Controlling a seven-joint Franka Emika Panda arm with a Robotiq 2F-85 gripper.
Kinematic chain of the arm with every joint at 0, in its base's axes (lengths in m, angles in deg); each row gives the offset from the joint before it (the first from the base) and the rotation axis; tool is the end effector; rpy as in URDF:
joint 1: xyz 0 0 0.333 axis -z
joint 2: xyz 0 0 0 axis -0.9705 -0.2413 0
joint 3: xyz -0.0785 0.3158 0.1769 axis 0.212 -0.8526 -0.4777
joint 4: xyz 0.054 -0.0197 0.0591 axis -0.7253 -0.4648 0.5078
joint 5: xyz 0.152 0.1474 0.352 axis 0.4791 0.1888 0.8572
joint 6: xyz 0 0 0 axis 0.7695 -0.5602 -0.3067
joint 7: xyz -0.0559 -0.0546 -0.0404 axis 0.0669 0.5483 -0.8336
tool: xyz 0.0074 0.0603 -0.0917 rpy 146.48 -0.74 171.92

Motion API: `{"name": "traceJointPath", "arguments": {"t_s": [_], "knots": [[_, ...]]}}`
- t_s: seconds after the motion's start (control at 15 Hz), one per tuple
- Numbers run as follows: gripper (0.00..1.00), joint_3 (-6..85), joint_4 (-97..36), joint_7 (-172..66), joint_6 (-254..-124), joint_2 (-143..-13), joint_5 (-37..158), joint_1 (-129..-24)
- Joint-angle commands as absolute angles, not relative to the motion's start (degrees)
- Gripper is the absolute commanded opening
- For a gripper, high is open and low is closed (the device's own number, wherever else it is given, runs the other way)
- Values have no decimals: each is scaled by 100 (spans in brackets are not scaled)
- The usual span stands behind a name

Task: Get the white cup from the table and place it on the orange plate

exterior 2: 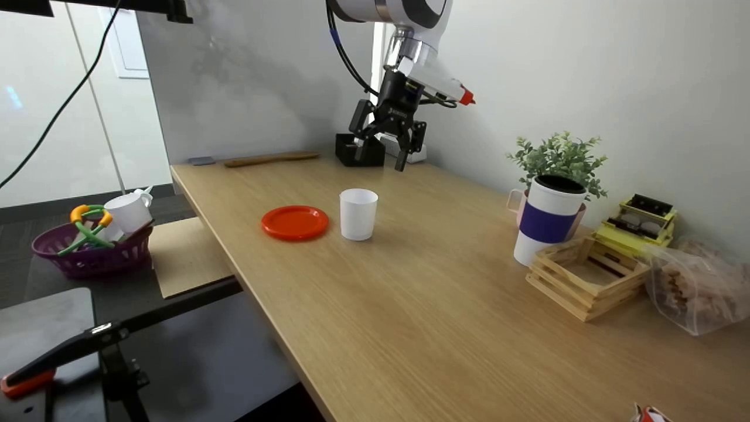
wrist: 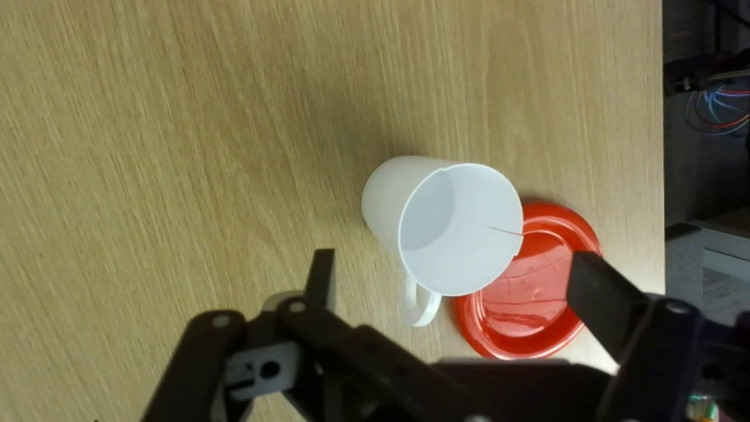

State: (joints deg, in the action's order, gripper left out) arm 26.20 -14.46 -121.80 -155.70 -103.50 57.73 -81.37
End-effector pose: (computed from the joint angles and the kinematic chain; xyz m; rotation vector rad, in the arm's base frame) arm 0.7378 0.1527 0.3063 -2.2923 -1.8902 0.3863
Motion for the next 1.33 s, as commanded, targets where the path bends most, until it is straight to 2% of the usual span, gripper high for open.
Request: {"name": "traceJointPath", "arguments": {"t_s": [0.0,1.27], "knots": [[100,2608,-1269,-12319,-15692,-10598,5682,-8139],[100,2643,376,-12416,-15021,-12030,5704,-8181]]}}
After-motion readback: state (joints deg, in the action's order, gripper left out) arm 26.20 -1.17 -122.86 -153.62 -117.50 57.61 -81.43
